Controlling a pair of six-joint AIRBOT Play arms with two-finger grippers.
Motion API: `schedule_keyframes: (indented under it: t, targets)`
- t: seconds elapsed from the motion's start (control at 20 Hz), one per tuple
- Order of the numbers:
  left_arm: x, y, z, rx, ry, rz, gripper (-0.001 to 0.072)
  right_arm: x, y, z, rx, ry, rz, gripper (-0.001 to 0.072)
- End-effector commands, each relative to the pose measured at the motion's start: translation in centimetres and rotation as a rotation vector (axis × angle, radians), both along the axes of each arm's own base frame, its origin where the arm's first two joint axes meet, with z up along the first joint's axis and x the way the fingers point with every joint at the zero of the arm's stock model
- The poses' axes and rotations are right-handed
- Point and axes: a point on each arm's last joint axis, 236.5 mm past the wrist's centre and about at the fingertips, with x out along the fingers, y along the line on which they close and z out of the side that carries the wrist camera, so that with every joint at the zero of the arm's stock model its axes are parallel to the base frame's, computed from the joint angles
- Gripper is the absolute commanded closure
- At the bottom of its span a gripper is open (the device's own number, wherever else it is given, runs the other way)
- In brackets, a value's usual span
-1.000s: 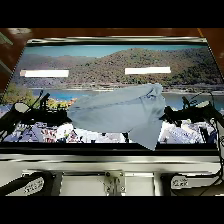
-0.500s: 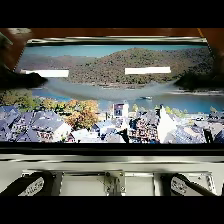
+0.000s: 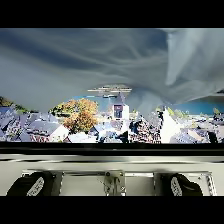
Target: Fold the shirts.
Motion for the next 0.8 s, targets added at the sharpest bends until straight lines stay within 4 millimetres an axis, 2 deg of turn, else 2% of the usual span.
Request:
schedule_keyframes:
  t: [0.0, 0.1, 0.15, 0.25, 0.4, 0.55, 0.6, 0.75]
  targets:
    - [-5.9, 0.4, 2.5, 0.005, -0.119, 0.040, 0.0671, -6.8, -0.5, 2.2, -0.018, -0.104, -0.124, 0.0654]
    - [-7.1, 1.3, 1.8, -0.006, -0.093, 0.083, 0.0671, -8.3, -0.7, 1.5, 0.000, -0.082, -0.153, 0.0654]
    - [-7.1, 1.7, 0.5, 0.007, -0.043, 0.106, 0.0671, -8.4, -0.7, 0.5, 0.004, -0.043, -0.155, 0.0654]
    - [-6.1, 2.1, -3.2, 0.052, 0.113, 0.123, 0.0671, -7.6, -0.6, -2.8, 0.002, 0.103, -0.147, 0.0654]
    - [-3.5, 2.2, -9.6, 0.095, 0.359, 0.109, 0.0670, -5.5, -1.0, -9.7, -0.002, 0.411, -0.122, 0.0655]
    - [0.9, 3.1, -16.9, 0.119, 0.583, 0.117, 0.0670, -3.1, -2.0, -19.8, -0.002, 0.889, -0.059, 0.0655]
    - [2.5, 3.4, -20.0, 0.133, 0.670, 0.114, 0.0671, -1.6, -2.4, -22.2, 0.025, 0.985, -0.036, 0.0655]
    - [7.3, 4.2, -28.8, 0.139, 0.930, 0.103, 0.0670, 5.0, -3.1, -28.3, 0.064, 1.124, 0.018, 0.0655]
